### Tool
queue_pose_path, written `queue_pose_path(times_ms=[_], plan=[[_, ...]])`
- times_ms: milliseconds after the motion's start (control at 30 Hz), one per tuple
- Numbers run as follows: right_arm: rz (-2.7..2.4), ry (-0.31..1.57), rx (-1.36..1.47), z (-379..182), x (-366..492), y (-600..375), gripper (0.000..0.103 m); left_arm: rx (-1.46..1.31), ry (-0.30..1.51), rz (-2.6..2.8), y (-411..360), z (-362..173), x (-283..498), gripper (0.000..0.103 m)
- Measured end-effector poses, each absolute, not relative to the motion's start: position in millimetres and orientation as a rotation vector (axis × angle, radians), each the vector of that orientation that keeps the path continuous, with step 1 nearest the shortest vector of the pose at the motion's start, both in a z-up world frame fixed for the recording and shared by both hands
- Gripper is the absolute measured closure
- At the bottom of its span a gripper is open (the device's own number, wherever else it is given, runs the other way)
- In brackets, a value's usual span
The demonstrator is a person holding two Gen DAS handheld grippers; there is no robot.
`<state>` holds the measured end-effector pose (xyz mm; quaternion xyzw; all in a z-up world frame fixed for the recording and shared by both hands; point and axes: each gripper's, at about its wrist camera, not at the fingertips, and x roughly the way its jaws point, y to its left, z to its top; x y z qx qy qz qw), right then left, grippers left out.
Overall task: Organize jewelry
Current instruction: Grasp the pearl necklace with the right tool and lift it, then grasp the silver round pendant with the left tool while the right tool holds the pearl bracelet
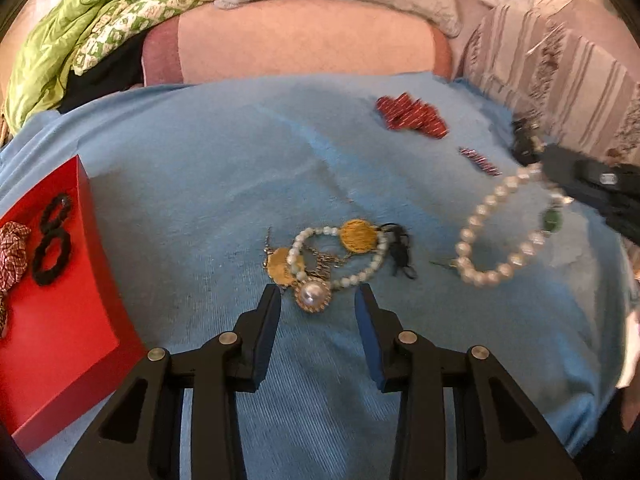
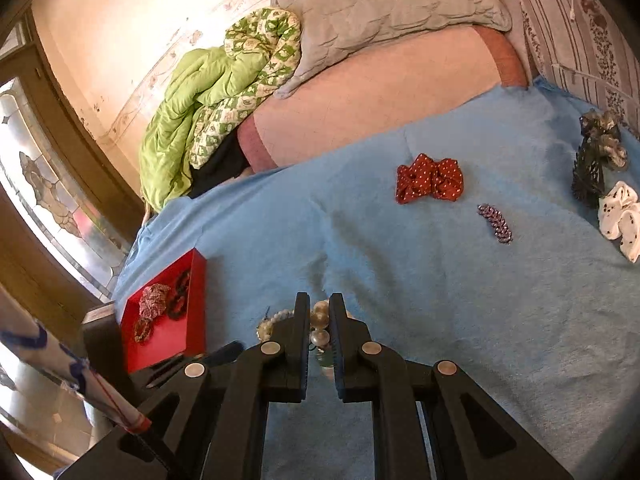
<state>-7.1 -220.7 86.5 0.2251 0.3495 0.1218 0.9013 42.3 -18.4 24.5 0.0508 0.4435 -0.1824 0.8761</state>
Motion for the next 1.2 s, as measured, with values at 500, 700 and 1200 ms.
queue_pose_path(times_ms=[500,700,1200], plan=[[0.28,0.711,0.457,88.2,-7.9,-214.0,0.093,0.145,0.763,-0.41,-3.8,64.7,6.0,0.082],[0.355,0.646,0.398,100.4,-18.0,-195.7,0.093,0.055,0.674,-0.414,31.3,95.3,-21.6,0.082],[0.435,0.597,0.358,108.3,-25.1,-174.1,0.093,0.046,0.648,-0.347,61.8,99.7,-18.7,0.082]])
